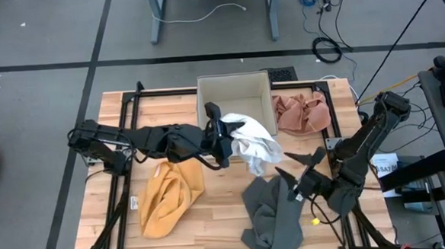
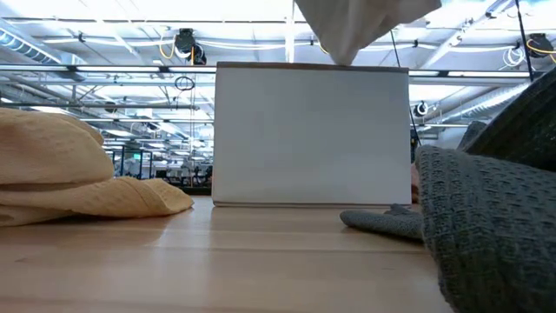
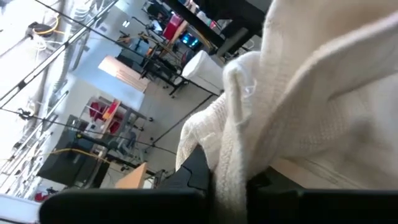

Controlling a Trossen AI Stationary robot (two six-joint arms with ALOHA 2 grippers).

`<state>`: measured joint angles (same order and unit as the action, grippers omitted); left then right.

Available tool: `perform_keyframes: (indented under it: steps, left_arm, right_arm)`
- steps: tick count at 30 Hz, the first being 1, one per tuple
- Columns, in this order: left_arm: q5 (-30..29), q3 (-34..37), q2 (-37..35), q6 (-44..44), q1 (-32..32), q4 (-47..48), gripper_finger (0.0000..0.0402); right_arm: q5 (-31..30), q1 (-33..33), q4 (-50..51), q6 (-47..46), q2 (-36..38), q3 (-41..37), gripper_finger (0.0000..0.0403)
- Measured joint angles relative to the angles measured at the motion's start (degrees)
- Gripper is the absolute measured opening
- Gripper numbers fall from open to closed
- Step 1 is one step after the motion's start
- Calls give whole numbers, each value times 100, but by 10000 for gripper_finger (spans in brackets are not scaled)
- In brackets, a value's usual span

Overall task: Fold towel
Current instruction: Put the white towel with brown checkered lines into the laundry bin

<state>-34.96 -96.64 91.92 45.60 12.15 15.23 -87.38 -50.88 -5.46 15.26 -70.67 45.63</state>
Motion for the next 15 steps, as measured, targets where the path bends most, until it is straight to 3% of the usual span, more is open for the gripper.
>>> perform_keyframes:
  steps: [7, 15]
  left_arm:
    - [-99, 8, 4, 368, -238, -282, 28]
    - [-198, 11, 9, 1236, -640, -935, 28]
  right_arm:
    - [-223, -34, -995, 1174, 133, 11, 249]
    - [-239, -174, -915, 727, 140, 17, 249]
